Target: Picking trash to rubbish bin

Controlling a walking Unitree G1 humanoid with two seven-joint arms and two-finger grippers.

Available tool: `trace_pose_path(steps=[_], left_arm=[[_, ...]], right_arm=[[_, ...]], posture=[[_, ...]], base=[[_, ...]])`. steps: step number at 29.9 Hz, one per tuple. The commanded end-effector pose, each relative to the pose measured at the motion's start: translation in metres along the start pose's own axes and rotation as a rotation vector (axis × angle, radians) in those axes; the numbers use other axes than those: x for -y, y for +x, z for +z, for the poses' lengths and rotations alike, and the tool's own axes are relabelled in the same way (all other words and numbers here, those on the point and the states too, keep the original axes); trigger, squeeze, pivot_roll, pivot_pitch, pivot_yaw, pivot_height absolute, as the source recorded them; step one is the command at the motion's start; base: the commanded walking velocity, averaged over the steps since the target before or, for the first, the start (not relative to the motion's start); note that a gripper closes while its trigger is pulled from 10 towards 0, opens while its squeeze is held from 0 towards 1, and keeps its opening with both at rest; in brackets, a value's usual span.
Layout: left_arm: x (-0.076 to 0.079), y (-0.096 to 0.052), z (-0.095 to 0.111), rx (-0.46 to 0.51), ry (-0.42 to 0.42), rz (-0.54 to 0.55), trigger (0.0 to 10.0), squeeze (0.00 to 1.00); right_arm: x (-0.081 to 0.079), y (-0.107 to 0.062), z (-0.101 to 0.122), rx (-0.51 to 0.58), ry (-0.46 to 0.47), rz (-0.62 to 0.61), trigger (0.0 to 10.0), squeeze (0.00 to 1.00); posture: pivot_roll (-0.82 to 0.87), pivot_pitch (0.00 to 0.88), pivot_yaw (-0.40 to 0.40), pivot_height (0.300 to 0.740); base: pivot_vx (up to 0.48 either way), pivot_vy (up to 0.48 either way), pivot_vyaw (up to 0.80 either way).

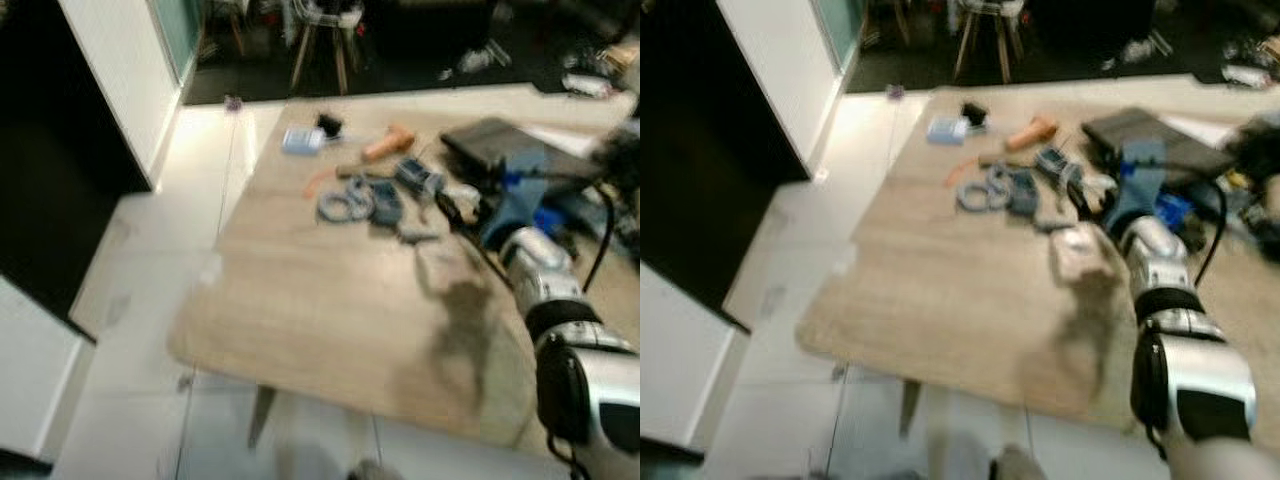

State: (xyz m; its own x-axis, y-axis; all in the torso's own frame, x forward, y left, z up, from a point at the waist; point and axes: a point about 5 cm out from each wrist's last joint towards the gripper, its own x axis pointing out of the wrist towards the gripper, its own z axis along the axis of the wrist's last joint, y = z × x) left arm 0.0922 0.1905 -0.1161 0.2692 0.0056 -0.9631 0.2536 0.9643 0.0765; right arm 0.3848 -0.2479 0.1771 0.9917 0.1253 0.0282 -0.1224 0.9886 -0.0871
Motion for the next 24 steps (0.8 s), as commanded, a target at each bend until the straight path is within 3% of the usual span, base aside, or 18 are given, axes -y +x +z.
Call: trace_pose_path(steps=[1, 7, 11, 15, 22, 24], left_arm=[[0.005, 0.001, 0.003, 0.018, -0.004, -0.016, 10.0, 0.00], [0.008, 0.001, 0.003, 0.018, 0.003, -0.029, 10.0, 0.00], [0.009, 0.001, 0.003, 0.018, 0.007, -0.033, 10.0, 0.00], [0.009, 0.001, 0.001, 0.014, 0.012, -0.039, 10.0, 0.00], [0.010, 0.001, 0.000, 0.011, 0.018, -0.041, 10.0, 0.00], [0.010, 0.001, 0.001, 0.012, 0.020, -0.043, 10.0, 0.00]], right_arm=[[-0.007, 0.000, -0.005, -0.025, -0.009, 0.041, 10.0, 0.00], [-0.015, 0.000, -0.011, -0.075, -0.068, 0.158, 10.0, 0.00], [-0.010, -0.001, -0.011, -0.116, -0.100, 0.155, 10.0, 0.00], [0.007, -0.001, -0.003, -0.188, -0.169, 0.080, 10.0, 0.00], [0.006, 0.001, 0.004, -0.252, -0.221, 0.157, 10.0, 0.00], [0.000, -0.001, -0.001, -0.298, -0.325, 0.247, 10.0, 0.00]], posture=[[-0.07, 0.085, 0.025, 0.740], [-0.07, 0.085, 0.024, 0.740], [-0.07, 0.084, 0.024, 0.740], [-0.08, 0.083, 0.025, 0.740], [-0.08, 0.077, 0.022, 0.740], [-0.08, 0.076, 0.020, 0.740]], base=[[0.000, 0.000, 0.00], [0.000, 0.000, 0.00], [0.000, 0.000, 0.00], [0.000, 0.000, 0.00], [0.000, 0.000, 0.00], [0.000, 0.000, 0.00]])
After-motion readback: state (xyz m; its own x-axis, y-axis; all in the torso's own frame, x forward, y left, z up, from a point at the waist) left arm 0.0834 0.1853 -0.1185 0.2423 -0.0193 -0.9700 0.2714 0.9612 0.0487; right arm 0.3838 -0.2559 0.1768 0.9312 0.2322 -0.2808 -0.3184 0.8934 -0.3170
